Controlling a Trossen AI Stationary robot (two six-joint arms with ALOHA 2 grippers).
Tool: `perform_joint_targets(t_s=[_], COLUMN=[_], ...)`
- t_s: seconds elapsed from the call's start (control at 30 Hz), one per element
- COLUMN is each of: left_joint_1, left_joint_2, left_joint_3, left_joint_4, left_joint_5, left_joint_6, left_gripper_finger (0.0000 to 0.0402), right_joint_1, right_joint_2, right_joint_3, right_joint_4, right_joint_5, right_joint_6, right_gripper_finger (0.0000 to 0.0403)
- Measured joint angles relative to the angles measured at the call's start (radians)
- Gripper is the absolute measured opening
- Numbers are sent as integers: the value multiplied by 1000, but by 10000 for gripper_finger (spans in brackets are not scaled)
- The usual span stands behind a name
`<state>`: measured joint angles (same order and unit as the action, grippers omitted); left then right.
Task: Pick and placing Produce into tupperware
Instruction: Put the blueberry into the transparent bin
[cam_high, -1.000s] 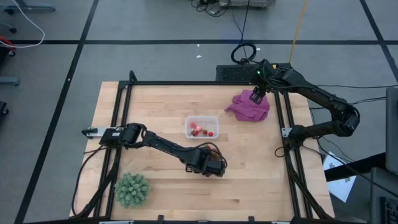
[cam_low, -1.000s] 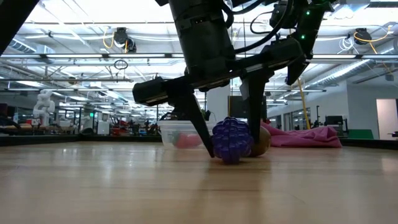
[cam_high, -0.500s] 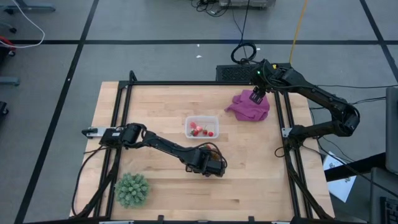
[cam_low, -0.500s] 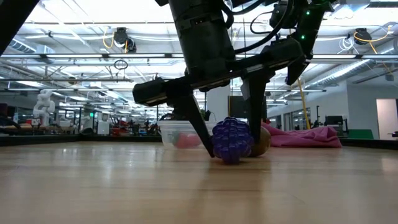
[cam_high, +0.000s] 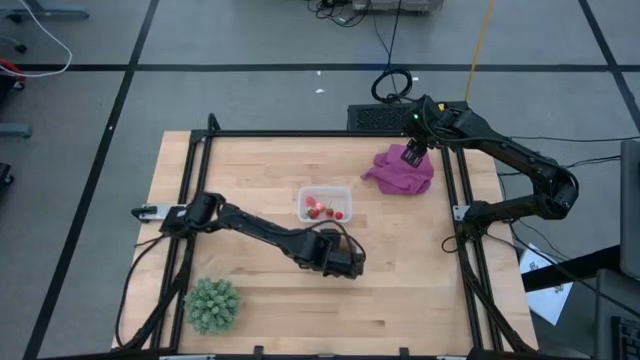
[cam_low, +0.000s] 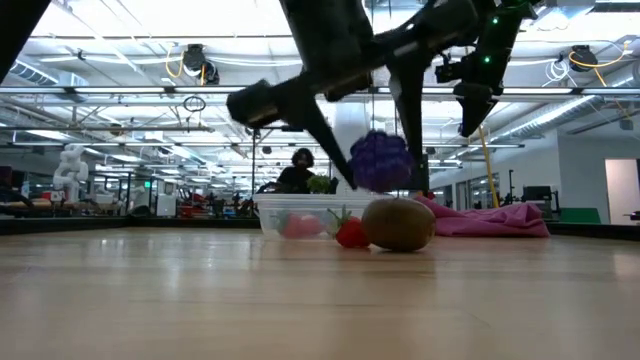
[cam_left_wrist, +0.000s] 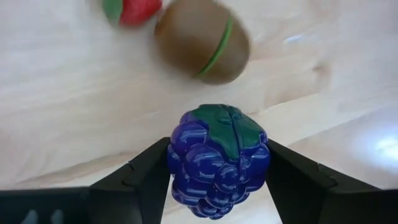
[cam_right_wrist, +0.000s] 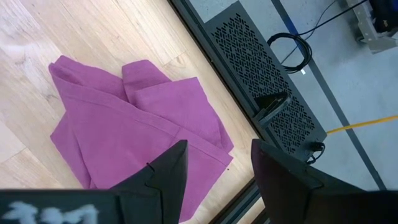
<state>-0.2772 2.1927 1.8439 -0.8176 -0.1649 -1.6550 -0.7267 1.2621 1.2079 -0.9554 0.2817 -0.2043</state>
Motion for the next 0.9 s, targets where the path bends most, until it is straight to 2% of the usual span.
perform_joint_targets(t_s=[0.23,0.43,0.73,0.9], left_joint_1=[54,150,345,400], left_joint_2=[-69,-113,-117,-116], left_joint_3=[0,2,2,1], left_joint_4=[-53,-140,-175,-176], left_joint_5=[-54,-81,-43,17], left_joint_6=[100,218,446,514], left_gripper_finger=[230,230,230,230], right_joint_1=[0,0,0,0], right_joint_2=[0,0,0,0], right_joint_3=[0,0,0,0], right_joint_4=[2,3,8,16], right_joint_5=[0,0,1,0], right_joint_6=[-13,-17,-17,-21], right_gripper_finger=[169,169,169,169])
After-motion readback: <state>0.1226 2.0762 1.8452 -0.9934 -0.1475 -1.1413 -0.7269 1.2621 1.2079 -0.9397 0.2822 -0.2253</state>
